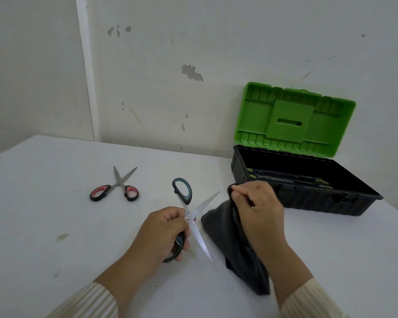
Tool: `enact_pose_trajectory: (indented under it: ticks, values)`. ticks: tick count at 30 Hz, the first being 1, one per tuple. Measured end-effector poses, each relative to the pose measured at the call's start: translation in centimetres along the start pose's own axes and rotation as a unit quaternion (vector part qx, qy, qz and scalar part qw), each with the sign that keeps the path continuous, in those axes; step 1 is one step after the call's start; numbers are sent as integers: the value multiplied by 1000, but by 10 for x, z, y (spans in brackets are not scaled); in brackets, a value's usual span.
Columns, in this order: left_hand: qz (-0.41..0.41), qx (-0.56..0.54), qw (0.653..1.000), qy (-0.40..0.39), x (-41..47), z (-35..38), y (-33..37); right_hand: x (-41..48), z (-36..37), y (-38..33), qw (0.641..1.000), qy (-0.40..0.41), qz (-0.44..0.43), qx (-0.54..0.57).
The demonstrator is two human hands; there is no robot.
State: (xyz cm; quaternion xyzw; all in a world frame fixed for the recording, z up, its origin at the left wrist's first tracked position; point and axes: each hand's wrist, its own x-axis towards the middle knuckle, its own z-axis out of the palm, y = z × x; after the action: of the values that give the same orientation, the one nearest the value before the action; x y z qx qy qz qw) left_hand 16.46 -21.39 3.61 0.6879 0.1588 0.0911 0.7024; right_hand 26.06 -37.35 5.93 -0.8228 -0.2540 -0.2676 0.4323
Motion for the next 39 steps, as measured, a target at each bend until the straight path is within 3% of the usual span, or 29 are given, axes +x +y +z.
enact_pose_trajectory:
  ticks: [5, 7, 10, 12, 13, 14, 16, 19, 23, 24, 26, 28, 31, 34, 36, 39]
  values:
    - [15, 17, 1000, 1, -4, 1, 3, -27, 29, -28, 973, -183, -141, 9]
    - [15, 24, 1000, 0, -6, -1, 5, -21, 33, -19, 980, -151, -130, 9]
    - [25, 16, 1000, -2, -6, -1, 7, -1, 23, 0, 999, -45, -30, 7]
    - [81, 56, 995, 19, -7, 2, 5, 5, 12, 8, 1000, -17, 23, 12]
    - [153, 121, 980, 46, -7, 2, 1, 6, 6, 9, 998, -21, 45, 35]
    - [246, 212, 943, 76, -6, 1, -2, 6, 1, 8, 994, -35, 67, 82]
    - [366, 375, 847, 94, -3, -4, -9, 5, -4, 3, 966, -91, 127, 206]
    - [410, 457, 781, 115, 3, -10, -18, 2, -3, -7, 916, -175, 222, 286]
    - [447, 479, 741, 149, 8, -13, -16, -1, 1, -18, 908, -246, 245, 233]
    - [440, 468, 752, 148, 8, -13, -15, -1, 0, -19, 911, -251, 241, 223]
    - [372, 382, 829, 168, 3, -10, -9, 0, 0, -18, 922, -253, 215, 201]
    - [237, 263, 917, 184, -1, -6, -2, -1, 2, -15, 928, -253, 196, 191]
    - [62, 125, 983, 121, 5, -13, 1, -2, 3, -14, 933, -261, 175, 176]
    - [-29, 79, 996, 18, 6, -19, 3, -4, 3, -13, 933, -299, 146, 138]
    - [-56, 52, 997, 10, 5, -18, 3, -4, 4, -11, 936, -305, 138, 113]
    - [-75, 15, 997, -4, 4, -16, 4, 0, 4, -5, 968, -214, 114, 59]
